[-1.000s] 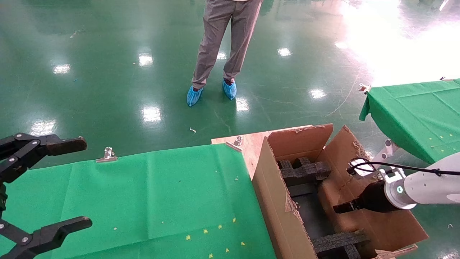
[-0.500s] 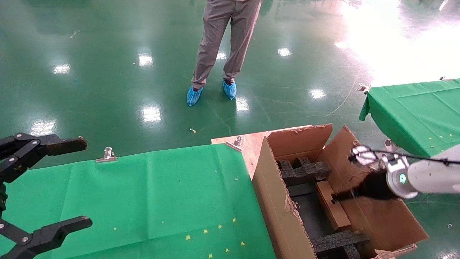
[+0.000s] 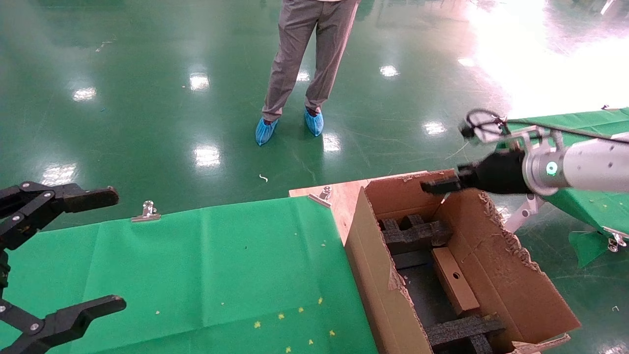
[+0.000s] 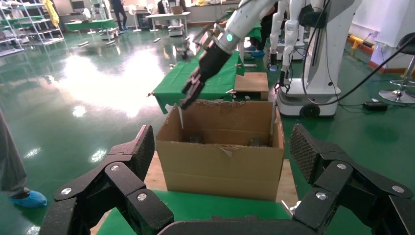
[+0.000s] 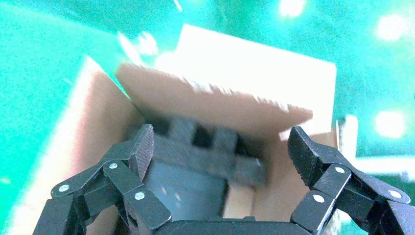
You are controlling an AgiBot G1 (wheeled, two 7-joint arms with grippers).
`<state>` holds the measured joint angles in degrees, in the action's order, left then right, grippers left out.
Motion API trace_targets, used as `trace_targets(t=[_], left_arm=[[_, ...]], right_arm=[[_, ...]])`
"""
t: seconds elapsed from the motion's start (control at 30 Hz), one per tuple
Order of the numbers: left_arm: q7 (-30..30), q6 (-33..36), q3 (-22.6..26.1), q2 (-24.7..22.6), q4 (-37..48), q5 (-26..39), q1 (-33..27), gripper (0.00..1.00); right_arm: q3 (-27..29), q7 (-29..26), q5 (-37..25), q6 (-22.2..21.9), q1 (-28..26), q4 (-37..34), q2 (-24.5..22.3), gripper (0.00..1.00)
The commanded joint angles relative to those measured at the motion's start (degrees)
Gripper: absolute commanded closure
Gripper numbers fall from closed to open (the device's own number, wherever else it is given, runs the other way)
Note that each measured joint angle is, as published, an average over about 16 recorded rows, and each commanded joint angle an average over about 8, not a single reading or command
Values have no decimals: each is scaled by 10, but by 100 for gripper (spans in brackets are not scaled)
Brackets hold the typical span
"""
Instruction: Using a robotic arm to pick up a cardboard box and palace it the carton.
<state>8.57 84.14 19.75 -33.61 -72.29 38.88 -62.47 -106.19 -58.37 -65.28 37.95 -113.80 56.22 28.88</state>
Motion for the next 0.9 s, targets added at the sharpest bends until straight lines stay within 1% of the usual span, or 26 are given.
trace_targets(t=[0.03,0.3,0.5,0.7,0.9], left_arm=[[0,0,0,0,0,0,0,0],[0,0,0,0,0,0,0,0],[0,0,0,0,0,0,0,0],[0,0,0,0,0,0,0,0],[0,0,0,0,0,0,0,0]], right_arm=[[8,3,0,1,-19,23,-7,0],[38,26,36,29,-53,93,-34,0],[65,57,90,60,-62,131,-52,0],[89,90,146,90,-65,153,-65,0],[95,93,155,97,-62,155,-66,0]])
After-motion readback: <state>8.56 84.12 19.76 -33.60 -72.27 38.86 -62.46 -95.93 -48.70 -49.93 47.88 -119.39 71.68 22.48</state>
